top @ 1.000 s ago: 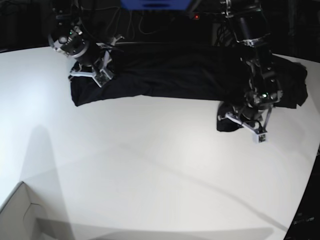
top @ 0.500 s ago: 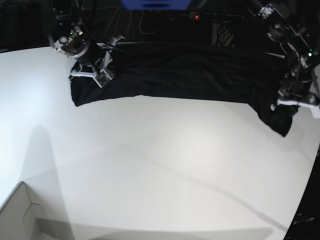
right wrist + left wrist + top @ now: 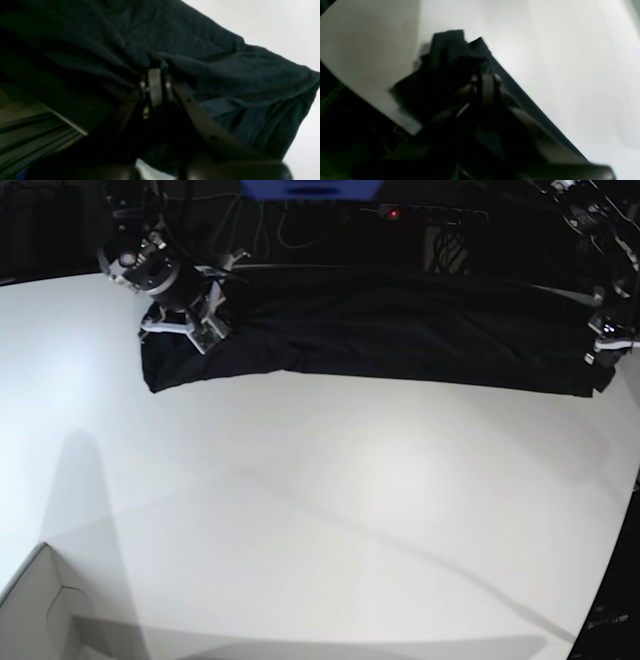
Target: Layout the t-shirt on the table in an organized manner, then fold the t-shirt properly
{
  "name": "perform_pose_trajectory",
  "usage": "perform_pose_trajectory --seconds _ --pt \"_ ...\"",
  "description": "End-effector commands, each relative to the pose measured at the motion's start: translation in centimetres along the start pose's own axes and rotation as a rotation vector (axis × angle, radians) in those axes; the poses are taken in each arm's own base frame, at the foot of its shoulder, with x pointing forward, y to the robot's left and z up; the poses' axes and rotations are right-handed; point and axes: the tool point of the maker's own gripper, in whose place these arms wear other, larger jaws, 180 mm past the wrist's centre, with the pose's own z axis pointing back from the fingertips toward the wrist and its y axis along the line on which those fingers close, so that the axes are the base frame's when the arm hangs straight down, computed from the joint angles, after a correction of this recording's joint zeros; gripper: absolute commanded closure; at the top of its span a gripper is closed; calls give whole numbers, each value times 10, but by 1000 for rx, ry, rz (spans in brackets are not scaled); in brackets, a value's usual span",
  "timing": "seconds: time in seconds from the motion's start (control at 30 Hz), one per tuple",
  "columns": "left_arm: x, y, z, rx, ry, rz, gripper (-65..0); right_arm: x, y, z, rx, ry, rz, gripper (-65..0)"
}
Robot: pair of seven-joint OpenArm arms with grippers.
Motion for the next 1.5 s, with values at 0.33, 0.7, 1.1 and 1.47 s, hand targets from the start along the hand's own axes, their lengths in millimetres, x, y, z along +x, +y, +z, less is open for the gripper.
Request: perform_pose_trajectory --seconds 0.33,0.7,1.1,1.47 --pt "40 -14 12 -51 -126 -48 -43 8 -2 2 -5 -37 -3 0" --pt "38 16 14 -29 -137 -17 -43 -4 2 -4 13 -9 -23 0" --pt "19 36 2 -8 -62 24 -93 -5 2 -4 14 -6 -24 0" --pt "50 32 13 -37 -89 -201 -567 -4 2 -4 13 -8 -22 0"
